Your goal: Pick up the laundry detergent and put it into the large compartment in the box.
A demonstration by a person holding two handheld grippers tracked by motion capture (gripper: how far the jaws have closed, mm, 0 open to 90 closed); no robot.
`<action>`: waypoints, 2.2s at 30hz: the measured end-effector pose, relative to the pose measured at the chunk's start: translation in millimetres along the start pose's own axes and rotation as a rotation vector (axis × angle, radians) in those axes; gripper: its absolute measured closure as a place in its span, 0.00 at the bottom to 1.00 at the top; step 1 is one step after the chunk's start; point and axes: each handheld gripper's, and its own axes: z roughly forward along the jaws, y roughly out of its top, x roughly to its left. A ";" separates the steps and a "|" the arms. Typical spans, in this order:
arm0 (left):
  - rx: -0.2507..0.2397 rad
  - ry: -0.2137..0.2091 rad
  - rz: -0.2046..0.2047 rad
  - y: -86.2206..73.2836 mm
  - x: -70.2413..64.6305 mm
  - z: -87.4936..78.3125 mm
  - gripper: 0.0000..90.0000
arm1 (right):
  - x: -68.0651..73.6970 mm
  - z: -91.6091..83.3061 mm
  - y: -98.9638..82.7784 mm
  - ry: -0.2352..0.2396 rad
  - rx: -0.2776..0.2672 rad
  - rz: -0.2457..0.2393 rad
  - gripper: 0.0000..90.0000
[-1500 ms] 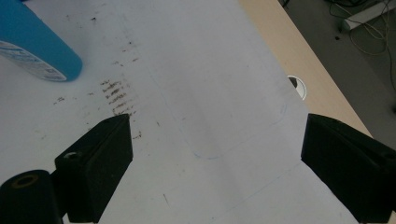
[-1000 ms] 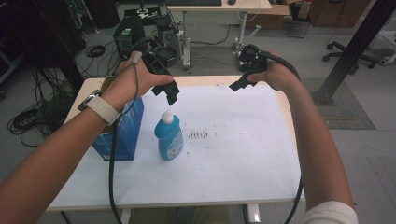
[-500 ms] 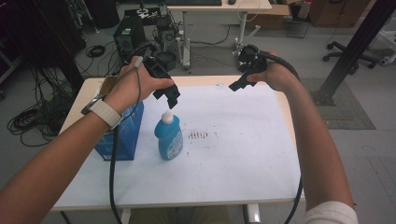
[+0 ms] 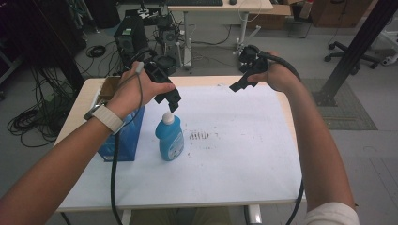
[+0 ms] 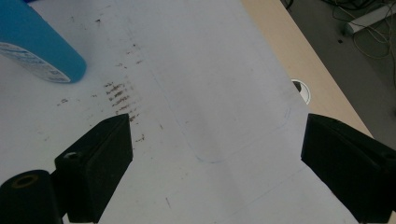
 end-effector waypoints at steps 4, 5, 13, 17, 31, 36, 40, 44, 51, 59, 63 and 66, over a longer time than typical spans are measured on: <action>0.004 -0.007 -0.003 -0.5 -0.6 4.2 0.12 | 0.2 -0.2 -0.2 -0.001 0.002 0.000 0.10; 0.003 -0.009 -0.003 -0.5 -0.8 5.3 0.12 | 0.2 -0.2 -0.3 -0.001 0.002 0.000 0.10; 0.005 -0.006 -0.009 -0.6 -2.3 11.8 0.12 | 0.2 0.9 0.2 0.002 0.002 0.000 0.10; 0.009 -0.005 -0.011 -1.2 -2.2 15.3 0.11 | 0.4 1.3 0.8 0.003 0.001 0.000 0.10; 0.023 -0.016 -0.030 -3.4 -3.8 32.0 0.11 | 0.8 3.9 1.4 0.006 0.004 -0.002 0.10; 0.025 -0.025 -0.034 -4.2 -3.8 36.7 0.12 | 0.7 4.9 1.6 0.007 0.007 -0.002 0.10; 0.028 -0.033 -0.035 -5.1 -4.4 41.7 0.12 | 0.8 6.0 2.2 0.009 0.008 -0.003 0.10; 0.027 -0.038 -0.040 -5.7 -4.6 45.8 0.12 | 0.5 7.4 2.6 0.012 0.008 -0.003 0.10; 0.020 -0.042 -0.041 -5.6 -5.9 50.1 0.12 | 0.3 8.4 2.8 0.013 0.010 -0.002 0.10; 0.030 -0.050 -0.055 -7.8 -5.6 60.0 0.12 | 0.2 8.8 2.7 0.013 0.011 -0.003 0.10; 0.026 -0.050 -0.057 -8.9 -6.0 62.7 0.12 | 0.3 9.0 2.7 0.014 0.009 -0.002 0.10; 0.024 -0.055 -0.059 -9.5 -6.0 65.2 0.12 | 0.2 9.0 3.2 0.015 0.004 -0.001 0.10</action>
